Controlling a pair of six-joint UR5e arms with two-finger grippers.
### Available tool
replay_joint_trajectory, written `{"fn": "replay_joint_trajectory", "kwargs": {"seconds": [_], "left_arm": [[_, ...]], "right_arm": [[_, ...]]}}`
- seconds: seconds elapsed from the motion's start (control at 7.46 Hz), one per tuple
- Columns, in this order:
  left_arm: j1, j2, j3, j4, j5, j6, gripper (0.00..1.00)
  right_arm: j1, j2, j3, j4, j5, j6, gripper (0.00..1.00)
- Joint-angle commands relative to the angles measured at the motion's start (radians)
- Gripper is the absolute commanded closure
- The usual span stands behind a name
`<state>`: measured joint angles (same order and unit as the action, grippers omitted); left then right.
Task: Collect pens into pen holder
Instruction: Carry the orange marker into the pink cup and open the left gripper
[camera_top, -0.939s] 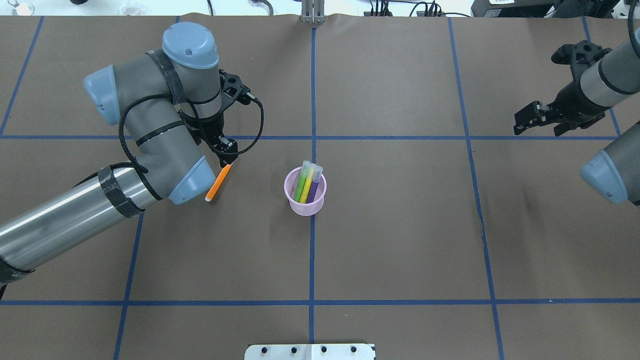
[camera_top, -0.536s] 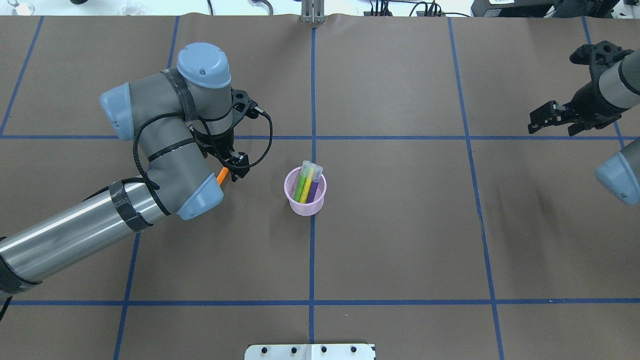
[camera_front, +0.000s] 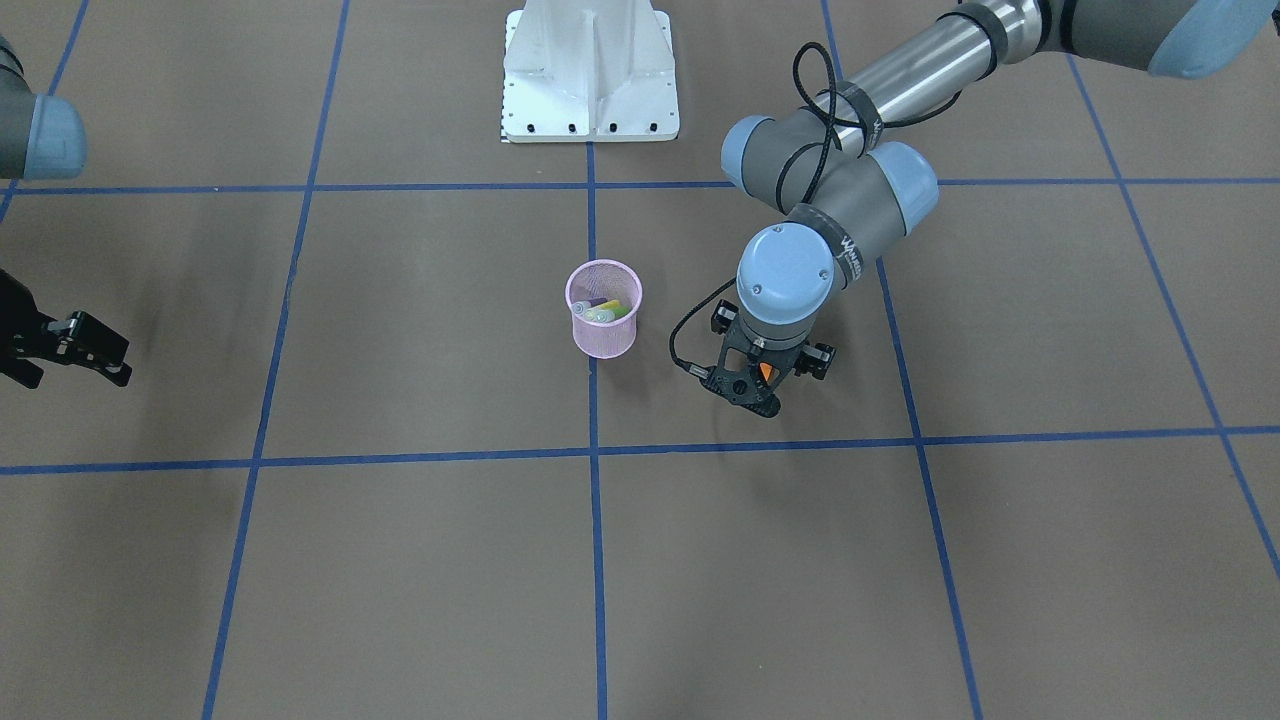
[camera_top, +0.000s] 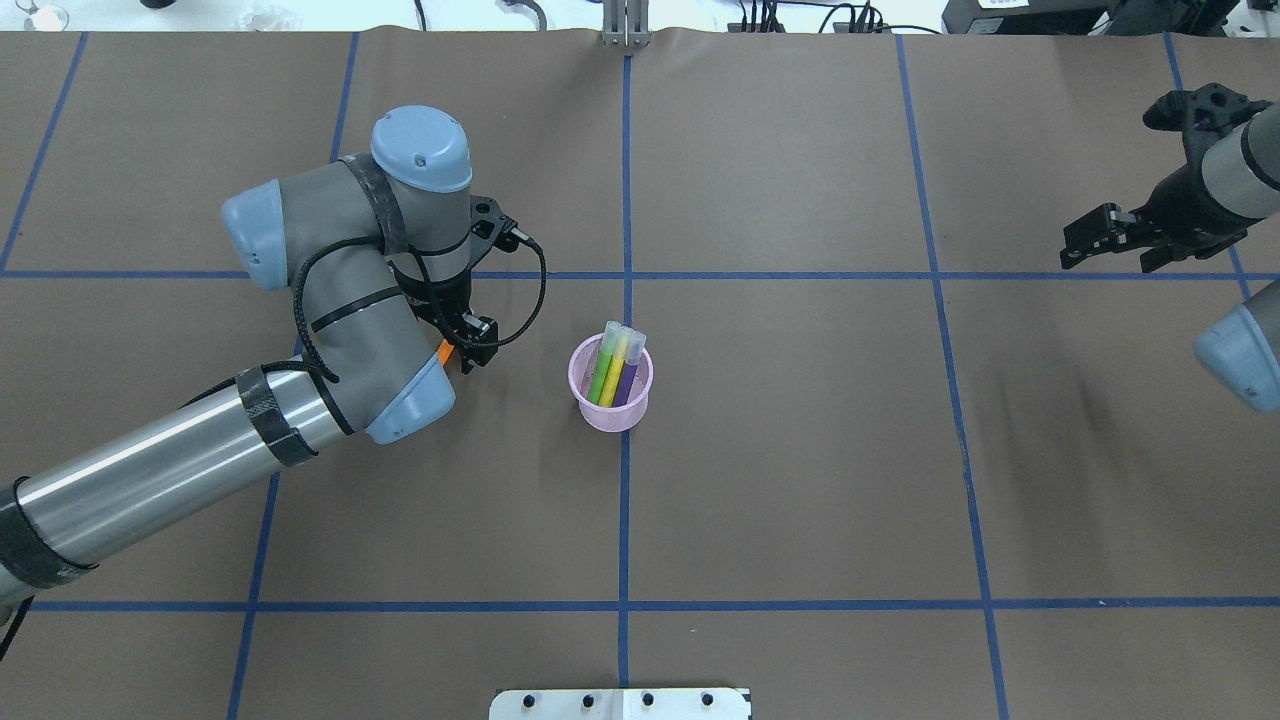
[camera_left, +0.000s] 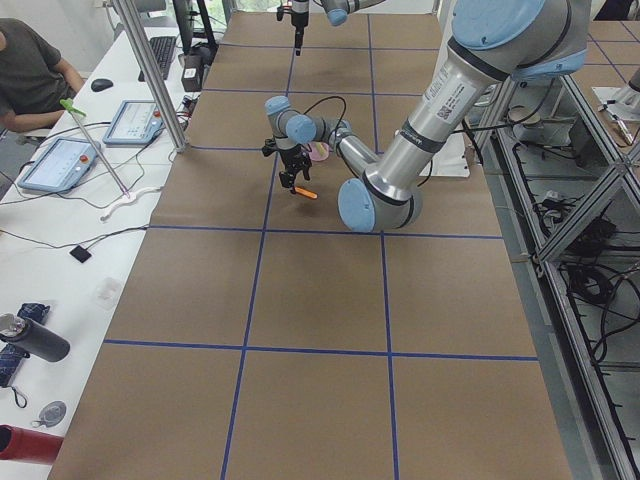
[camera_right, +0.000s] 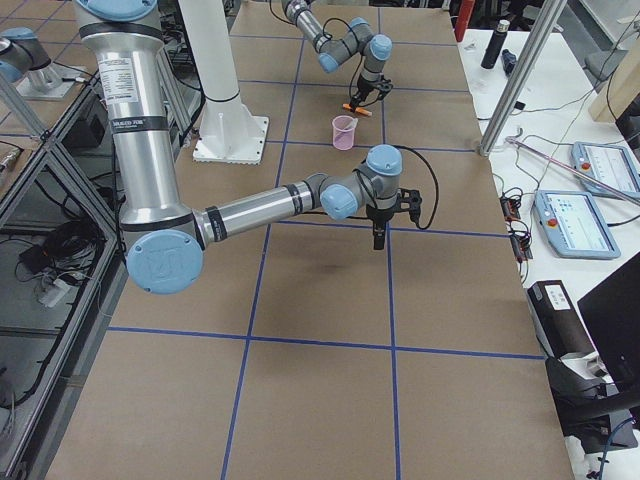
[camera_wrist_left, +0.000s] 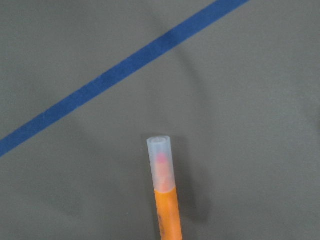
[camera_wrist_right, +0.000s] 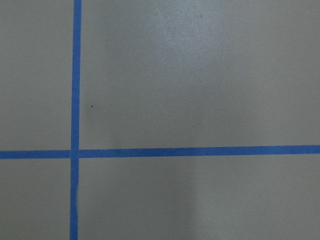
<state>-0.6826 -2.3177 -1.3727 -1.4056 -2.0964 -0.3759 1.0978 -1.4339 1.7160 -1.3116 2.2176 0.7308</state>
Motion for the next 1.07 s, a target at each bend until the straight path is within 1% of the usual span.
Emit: {"fn": "replay_joint_trajectory", "kwargs": {"seconds": [0.0,0.13,0.27,0.4,0.67,0.8,0.94], "left_arm": [[0.000,-0.003,0.017,-0.016,-0.001,0.000,0.23],[0.000,-0.009,0.026,-0.016,-0.001,0.000,0.25],[0.000,-0.014,0.026,-0.015,-0.001,0.000,0.35],[0.000,-0.014,0.029,-0.016,-0.001,0.000,0.50],[0.000,-0.012,0.030,-0.018,0.001,0.000,0.73],[-0.002,-0.012,0.040,-0.021,0.001,-0.001,0.80],[-0.006,-0.014,0.040,-0.027,-0.001,-0.003,1.00]], "right_arm": [[0.001,-0.002,0.000,0.000,0.001,0.001,0.01],[0.001,-0.003,0.001,0.000,0.002,0.004,0.01],[0.001,-0.003,0.001,0.000,0.001,0.004,0.01],[0.001,-0.003,0.001,0.000,0.001,0.006,0.01],[0.001,-0.003,0.001,0.000,0.001,0.006,0.01],[0.001,-0.005,0.001,0.000,-0.001,0.007,0.01],[0.001,-0.007,0.001,0.000,0.001,0.007,0.01]]}}
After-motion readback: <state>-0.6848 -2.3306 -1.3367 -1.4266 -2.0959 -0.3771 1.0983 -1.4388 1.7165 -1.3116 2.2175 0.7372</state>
